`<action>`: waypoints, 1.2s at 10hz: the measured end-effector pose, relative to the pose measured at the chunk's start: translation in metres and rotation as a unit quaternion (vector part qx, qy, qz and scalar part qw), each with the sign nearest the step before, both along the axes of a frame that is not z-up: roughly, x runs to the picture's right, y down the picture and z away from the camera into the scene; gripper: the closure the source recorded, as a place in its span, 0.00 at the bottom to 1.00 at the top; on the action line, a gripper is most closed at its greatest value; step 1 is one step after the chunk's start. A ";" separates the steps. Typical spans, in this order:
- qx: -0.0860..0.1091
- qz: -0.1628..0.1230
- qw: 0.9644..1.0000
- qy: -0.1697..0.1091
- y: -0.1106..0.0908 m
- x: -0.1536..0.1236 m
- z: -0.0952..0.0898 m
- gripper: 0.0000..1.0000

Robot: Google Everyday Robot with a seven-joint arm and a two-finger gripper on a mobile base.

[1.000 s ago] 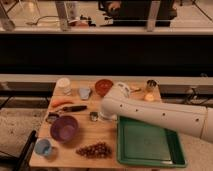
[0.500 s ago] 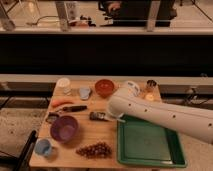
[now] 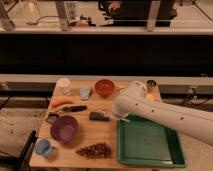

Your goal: Place fork in tray

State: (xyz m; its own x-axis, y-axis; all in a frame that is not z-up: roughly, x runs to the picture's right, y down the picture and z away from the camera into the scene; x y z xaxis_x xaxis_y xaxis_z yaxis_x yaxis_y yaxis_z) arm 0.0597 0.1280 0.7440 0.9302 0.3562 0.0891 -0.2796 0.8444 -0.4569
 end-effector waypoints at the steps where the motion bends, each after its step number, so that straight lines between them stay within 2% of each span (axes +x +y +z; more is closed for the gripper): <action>1: 0.000 0.002 1.000 0.001 -0.001 0.006 0.000 0.92; 2: -0.001 0.005 1.000 0.002 -0.001 0.011 0.000 0.89; 3: -0.001 0.013 1.000 0.005 -0.001 0.015 -0.002 0.91; 4: -0.001 0.024 1.000 0.012 0.001 0.027 -0.003 0.98; 5: -0.003 0.033 0.999 0.016 0.005 0.036 -0.007 0.99; 7: -0.005 0.045 0.999 0.022 0.013 0.052 -0.014 0.99; 9: -0.004 0.049 0.999 0.023 0.009 0.059 -0.010 0.99; 12: -0.011 0.066 0.997 0.034 0.021 0.077 -0.014 0.99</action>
State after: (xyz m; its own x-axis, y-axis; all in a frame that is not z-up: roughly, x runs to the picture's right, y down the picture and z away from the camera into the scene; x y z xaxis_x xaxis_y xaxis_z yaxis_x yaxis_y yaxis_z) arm 0.1372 0.1492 0.7298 0.8788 0.4768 0.0182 -0.4183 0.7882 -0.4515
